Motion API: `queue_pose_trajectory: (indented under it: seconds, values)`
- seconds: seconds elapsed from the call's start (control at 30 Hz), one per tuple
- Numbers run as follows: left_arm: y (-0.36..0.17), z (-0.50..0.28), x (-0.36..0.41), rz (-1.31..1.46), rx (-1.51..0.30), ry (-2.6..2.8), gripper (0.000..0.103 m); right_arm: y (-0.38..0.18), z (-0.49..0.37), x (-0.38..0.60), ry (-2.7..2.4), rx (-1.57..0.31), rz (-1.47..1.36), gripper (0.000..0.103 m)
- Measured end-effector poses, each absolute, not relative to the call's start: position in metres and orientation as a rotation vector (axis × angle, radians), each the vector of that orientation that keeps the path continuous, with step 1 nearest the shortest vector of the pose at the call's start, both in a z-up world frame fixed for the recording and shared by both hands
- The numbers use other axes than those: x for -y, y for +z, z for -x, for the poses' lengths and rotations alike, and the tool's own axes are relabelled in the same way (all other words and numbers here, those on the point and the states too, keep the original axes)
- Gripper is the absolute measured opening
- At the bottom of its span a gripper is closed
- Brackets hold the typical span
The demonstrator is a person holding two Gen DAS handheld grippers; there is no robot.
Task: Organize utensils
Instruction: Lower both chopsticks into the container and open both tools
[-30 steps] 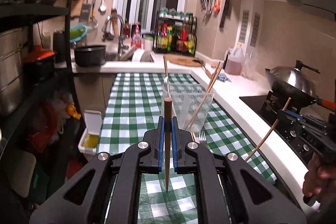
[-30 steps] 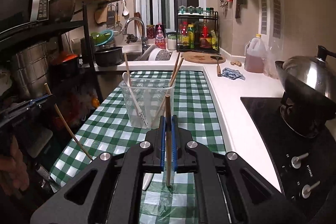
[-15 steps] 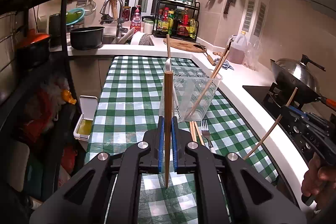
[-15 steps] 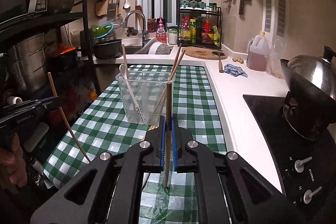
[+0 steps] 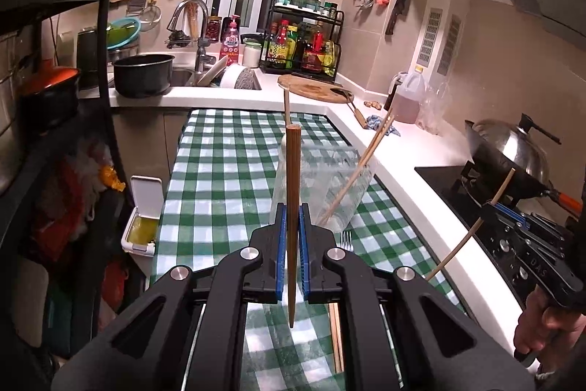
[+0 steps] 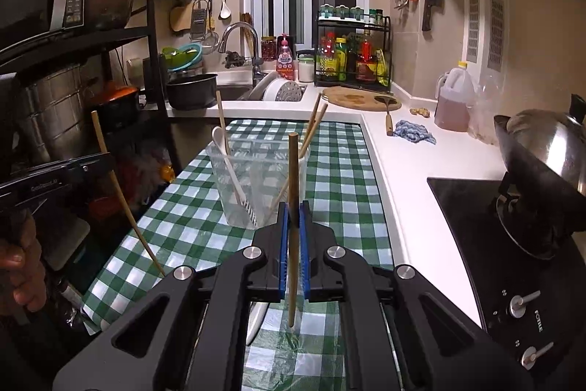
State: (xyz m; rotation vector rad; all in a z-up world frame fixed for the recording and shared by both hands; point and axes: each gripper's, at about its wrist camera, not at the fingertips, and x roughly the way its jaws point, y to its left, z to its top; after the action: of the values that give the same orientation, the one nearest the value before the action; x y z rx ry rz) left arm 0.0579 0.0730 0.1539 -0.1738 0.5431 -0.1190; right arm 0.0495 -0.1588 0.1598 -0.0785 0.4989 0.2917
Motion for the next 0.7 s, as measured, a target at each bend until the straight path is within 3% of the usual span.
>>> queue_pose_trajectory:
  seconds: [0.7]
  values:
    - [0.253, -0.161, -0.078, 0.238, -0.354, -0.164, 0.007, 0.275, -0.134, 0.134, 0.342, -0.327, 0.04, 0.006]
